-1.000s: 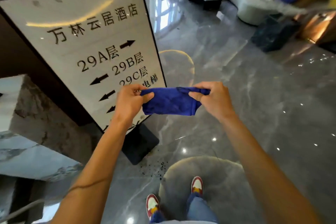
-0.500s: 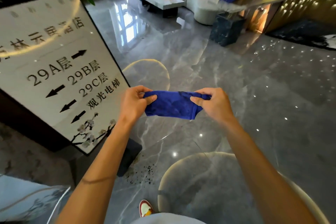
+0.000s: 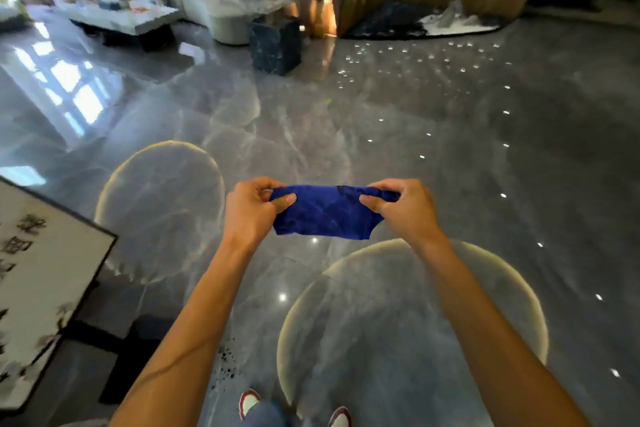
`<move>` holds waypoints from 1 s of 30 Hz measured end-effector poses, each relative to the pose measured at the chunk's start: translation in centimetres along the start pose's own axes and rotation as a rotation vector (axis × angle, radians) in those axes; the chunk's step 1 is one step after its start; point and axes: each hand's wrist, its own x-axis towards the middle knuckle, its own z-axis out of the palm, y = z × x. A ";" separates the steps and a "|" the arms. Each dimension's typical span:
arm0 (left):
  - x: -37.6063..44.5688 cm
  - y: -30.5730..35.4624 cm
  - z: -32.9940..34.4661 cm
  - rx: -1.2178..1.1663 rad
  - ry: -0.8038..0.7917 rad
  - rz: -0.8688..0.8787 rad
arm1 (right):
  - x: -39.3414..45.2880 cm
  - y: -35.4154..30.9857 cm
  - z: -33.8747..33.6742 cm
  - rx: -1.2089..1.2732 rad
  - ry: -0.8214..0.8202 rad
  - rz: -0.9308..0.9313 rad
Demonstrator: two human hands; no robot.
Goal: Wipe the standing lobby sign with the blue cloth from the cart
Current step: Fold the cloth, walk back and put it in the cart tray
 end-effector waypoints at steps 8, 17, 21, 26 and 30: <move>0.5 5.3 10.3 -0.018 -0.297 0.135 | -5.2 3.4 -9.5 -0.043 0.307 0.188; 0.6 9.0 16.9 -0.045 -0.629 0.267 | -10.7 4.1 -13.1 -0.072 0.602 0.355; 0.6 9.9 18.6 -0.069 -0.766 0.340 | -12.9 3.7 -13.3 -0.080 0.738 0.431; -1.2 10.7 21.3 -0.104 -0.940 0.427 | -17.2 3.3 -13.1 -0.111 0.921 0.506; -3.6 11.2 23.8 -0.132 -1.086 0.481 | -20.9 2.5 -13.2 -0.139 1.038 0.573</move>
